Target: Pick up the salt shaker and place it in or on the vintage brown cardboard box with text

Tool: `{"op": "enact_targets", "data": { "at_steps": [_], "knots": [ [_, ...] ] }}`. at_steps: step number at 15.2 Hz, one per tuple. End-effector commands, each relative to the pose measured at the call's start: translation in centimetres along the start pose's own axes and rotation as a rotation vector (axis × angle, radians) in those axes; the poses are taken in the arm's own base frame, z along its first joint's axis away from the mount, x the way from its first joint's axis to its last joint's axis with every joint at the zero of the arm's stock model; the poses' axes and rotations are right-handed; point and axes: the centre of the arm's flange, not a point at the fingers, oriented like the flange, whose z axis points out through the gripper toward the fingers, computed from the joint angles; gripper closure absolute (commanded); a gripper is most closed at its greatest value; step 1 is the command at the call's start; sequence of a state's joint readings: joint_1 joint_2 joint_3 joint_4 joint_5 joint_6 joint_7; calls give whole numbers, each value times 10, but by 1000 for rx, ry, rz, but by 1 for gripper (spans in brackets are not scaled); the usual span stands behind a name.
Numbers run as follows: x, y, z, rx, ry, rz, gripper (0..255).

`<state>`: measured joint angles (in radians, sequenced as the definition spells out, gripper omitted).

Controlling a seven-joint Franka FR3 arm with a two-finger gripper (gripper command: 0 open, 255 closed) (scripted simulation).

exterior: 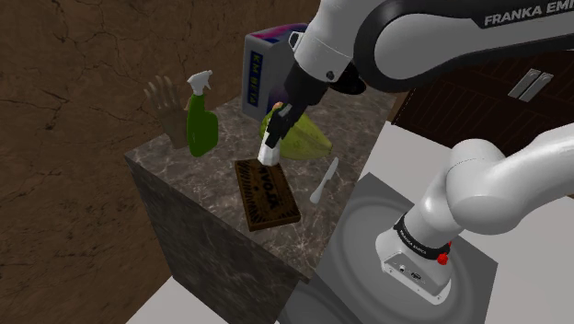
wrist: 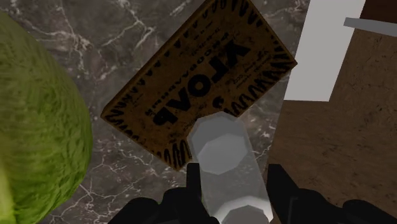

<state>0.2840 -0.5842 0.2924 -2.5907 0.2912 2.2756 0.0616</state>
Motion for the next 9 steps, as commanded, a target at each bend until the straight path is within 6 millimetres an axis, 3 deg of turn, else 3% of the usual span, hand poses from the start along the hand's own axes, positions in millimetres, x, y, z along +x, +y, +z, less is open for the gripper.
{"op": "enact_targets", "data": {
  "at_steps": [1, 9],
  "knots": [
    [-8, 0, 3, 1, 0, 1, 255],
    [-18, 5, 44, 1, 0, 1, 255]
  ]
}}
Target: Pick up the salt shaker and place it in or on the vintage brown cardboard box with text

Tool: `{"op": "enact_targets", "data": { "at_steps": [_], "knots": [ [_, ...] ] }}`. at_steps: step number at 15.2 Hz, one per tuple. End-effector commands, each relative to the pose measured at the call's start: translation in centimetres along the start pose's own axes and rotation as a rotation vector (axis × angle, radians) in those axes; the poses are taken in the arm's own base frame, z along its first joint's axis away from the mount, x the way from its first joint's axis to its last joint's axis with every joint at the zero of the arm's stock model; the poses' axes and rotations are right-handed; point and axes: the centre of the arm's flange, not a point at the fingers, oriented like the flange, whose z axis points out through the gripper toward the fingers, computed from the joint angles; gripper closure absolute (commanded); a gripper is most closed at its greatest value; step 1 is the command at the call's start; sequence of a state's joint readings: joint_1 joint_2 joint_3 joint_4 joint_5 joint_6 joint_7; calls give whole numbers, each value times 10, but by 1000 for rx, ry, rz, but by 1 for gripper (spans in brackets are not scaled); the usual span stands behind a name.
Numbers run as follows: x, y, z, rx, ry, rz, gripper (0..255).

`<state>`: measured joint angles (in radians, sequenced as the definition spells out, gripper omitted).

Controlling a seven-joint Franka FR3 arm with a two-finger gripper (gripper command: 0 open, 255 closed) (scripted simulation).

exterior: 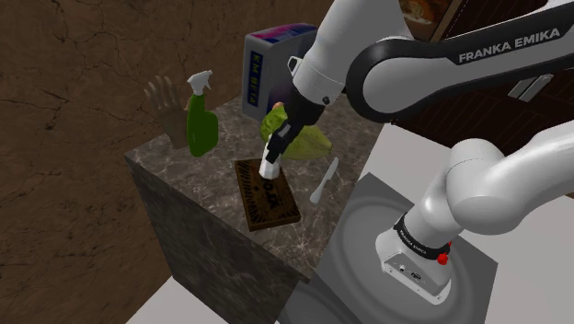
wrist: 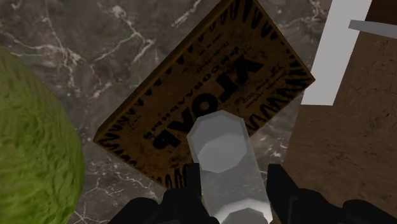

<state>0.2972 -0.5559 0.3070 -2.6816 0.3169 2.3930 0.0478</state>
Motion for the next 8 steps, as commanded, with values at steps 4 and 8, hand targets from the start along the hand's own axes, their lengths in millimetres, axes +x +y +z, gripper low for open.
{"op": "enact_targets", "data": {
  "at_steps": [4, 8],
  "knots": [
    [-7, 2, 25, 0, 1, 0, 255],
    [-10, 3, 36, 0, 1, 0, 255]
  ]
}}
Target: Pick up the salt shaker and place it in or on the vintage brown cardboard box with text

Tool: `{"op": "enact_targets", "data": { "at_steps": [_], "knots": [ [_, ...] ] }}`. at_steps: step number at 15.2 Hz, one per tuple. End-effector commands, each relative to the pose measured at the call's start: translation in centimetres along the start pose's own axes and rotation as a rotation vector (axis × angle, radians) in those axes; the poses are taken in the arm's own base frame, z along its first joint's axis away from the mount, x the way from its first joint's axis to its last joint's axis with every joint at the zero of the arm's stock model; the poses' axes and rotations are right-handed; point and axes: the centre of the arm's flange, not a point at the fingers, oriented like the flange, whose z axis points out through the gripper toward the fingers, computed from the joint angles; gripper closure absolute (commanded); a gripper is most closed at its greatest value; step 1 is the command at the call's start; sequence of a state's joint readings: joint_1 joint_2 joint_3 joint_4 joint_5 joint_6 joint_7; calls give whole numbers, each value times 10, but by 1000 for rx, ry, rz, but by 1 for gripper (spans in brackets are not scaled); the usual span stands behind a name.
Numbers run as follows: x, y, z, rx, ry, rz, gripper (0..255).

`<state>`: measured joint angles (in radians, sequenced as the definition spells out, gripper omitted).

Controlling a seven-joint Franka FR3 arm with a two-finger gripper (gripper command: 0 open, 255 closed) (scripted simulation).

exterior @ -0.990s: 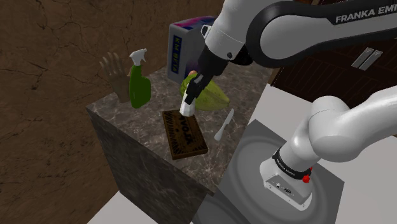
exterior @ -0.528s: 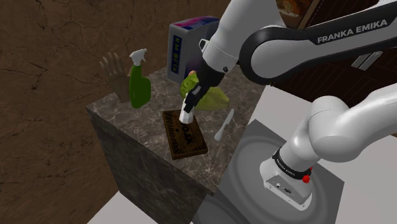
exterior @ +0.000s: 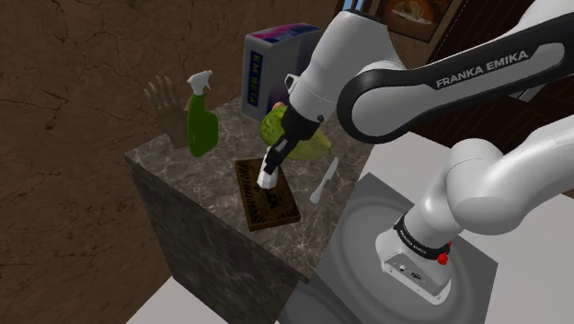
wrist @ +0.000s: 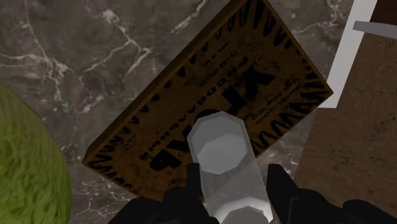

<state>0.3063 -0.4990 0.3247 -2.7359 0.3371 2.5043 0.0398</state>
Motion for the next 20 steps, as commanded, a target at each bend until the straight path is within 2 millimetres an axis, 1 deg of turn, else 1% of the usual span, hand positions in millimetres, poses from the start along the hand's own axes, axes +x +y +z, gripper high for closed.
{"op": "enact_targets", "data": {
  "at_steps": [1, 5, 6, 11, 14, 15, 20],
  "knots": [
    [0, 1, 2, 0, 1, 0, 255],
    [0, 1, 2, 0, 1, 0, 255],
    [0, 1, 2, 0, 1, 0, 0],
    [0, 1, 2, 0, 1, 0, 0],
    [0, 1, -37, 0, 1, 0, 0],
    [0, 1, -48, 0, 1, 0, 0],
    [0, 1, -48, 0, 1, 0, 0]
  ]
}}
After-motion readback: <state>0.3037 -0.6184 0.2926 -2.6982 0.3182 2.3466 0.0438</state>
